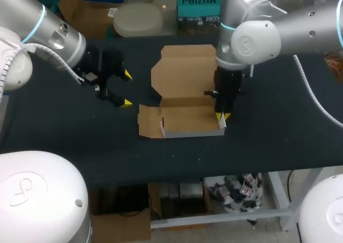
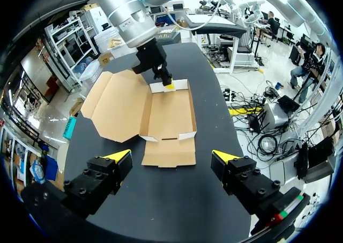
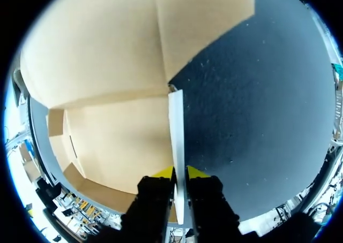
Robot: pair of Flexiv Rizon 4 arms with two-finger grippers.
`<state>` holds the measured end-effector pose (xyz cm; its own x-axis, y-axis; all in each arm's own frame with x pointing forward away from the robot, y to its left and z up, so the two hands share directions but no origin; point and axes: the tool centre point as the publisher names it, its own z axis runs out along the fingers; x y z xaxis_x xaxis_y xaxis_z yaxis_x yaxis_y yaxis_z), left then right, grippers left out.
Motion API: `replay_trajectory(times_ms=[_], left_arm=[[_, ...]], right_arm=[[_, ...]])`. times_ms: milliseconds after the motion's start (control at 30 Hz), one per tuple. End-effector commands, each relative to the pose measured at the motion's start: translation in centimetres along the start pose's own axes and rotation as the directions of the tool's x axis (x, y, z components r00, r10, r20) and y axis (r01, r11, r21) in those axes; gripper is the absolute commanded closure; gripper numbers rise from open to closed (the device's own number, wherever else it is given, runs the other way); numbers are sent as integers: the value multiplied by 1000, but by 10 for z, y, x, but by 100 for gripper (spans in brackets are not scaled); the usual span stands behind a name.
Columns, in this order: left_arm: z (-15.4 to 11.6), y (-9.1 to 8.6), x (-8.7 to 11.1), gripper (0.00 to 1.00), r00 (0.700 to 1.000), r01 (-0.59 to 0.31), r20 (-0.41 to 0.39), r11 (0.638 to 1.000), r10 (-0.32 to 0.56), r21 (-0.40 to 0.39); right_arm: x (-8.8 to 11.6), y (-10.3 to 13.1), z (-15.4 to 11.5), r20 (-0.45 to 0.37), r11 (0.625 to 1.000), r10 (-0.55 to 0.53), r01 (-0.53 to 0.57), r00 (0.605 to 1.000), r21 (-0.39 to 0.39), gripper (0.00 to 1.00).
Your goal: Assemble the packaging by folding the flat box into shape, placing the metal phone stand inside, and closing the box properly
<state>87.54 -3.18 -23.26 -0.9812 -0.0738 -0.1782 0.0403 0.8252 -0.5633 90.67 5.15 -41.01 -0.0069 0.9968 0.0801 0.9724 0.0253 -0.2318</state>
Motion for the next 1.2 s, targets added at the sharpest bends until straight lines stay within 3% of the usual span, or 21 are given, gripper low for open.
replay_trajectory(times_ms=[33, 567, 900, 1133, 1200], left_arm=[[0, -1, -1, 0, 1000, 1, -3, 1000, -1, -7], [0, -1, -1, 0, 1000, 1, -3, 1000, -1, -7], [0, -1, -1, 0, 1000, 1, -3, 1000, -1, -7], [0, -1, -1, 0, 1000, 1, -3, 1000, -1, -7], [0, -1, -1, 0, 1000, 1, -3, 1000, -1, -7]], right_arm=[[1, 0, 3, 6, 1000, 9, -9, 1000, -20, 85], [1, 7, 6, 12, 992, 35, -34, 999, -121, 82], [0, 12, 8, 10, 990, 43, -41, 999, -132, 91], [-1, 15, 9, 16, 989, 48, -45, 999, -141, 92], [-1, 16, 9, 19, 989, 47, -44, 999, -143, 98]])
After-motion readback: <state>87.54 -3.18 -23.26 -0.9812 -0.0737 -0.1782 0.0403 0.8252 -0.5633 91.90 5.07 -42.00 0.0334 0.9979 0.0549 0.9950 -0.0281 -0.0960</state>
